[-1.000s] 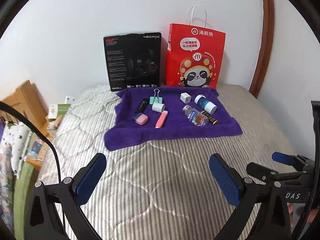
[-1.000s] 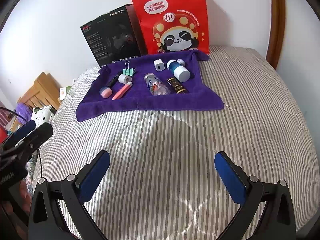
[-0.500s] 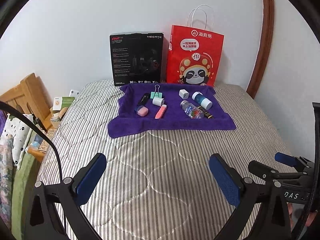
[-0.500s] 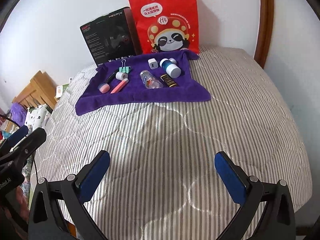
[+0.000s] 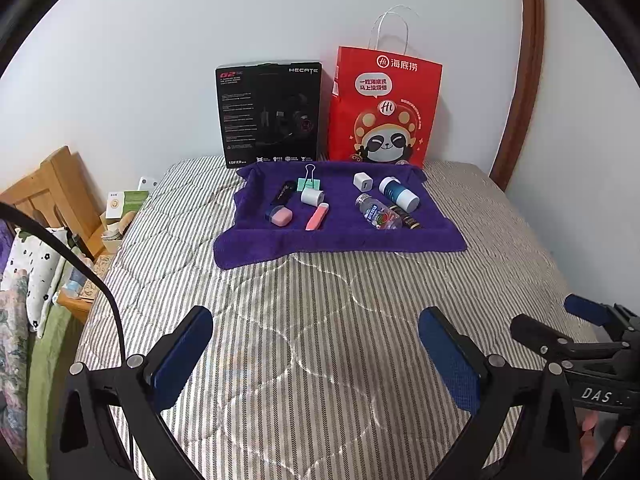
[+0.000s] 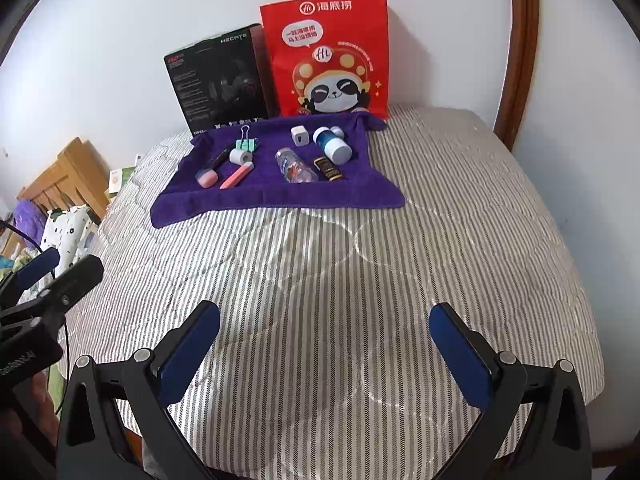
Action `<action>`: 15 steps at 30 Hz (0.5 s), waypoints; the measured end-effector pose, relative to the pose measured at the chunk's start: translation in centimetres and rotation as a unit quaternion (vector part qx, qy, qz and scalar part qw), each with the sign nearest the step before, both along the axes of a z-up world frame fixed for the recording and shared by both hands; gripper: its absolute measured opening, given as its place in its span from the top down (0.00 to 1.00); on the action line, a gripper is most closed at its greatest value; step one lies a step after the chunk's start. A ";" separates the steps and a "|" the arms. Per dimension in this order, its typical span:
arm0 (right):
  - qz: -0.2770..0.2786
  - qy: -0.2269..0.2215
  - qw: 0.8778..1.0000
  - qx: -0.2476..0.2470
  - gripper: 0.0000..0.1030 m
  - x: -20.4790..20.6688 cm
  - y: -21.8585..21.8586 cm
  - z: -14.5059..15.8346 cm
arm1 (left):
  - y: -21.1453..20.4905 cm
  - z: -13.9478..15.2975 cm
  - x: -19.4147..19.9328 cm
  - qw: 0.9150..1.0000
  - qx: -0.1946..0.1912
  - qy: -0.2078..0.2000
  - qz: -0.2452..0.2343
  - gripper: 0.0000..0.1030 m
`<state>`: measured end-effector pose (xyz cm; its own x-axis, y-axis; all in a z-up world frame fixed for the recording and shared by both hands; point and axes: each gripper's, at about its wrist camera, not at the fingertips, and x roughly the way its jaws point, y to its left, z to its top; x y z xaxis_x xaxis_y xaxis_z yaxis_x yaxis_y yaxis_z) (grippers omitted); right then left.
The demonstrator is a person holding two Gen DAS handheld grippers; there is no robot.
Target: Organize rigid objects
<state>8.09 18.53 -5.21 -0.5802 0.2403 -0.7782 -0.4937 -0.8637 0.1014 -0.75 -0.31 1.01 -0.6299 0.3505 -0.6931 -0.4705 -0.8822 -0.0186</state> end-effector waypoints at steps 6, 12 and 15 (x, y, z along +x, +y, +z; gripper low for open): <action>-0.002 -0.001 1.000 0.011 0.00 0.3 -0.3 0.6 | -0.3 -0.2 -0.3 1.000 -0.001 -0.008 0.006 0.00; -0.004 -0.001 1.000 0.018 0.00 0.4 -0.4 0.9 | -0.8 -0.4 -0.8 1.000 0.000 -0.016 0.014 0.00; -0.002 0.004 1.000 0.017 0.00 0.3 -0.4 1.0 | -0.9 -0.5 -1.1 1.000 -0.001 -0.017 0.016 0.00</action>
<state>8.38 18.08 -4.25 -0.5850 0.2685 -0.7653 -0.4963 -0.8648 0.0760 -1.85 -1.16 0.56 -0.6160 0.3299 -0.7153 -0.4416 -0.8966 -0.0332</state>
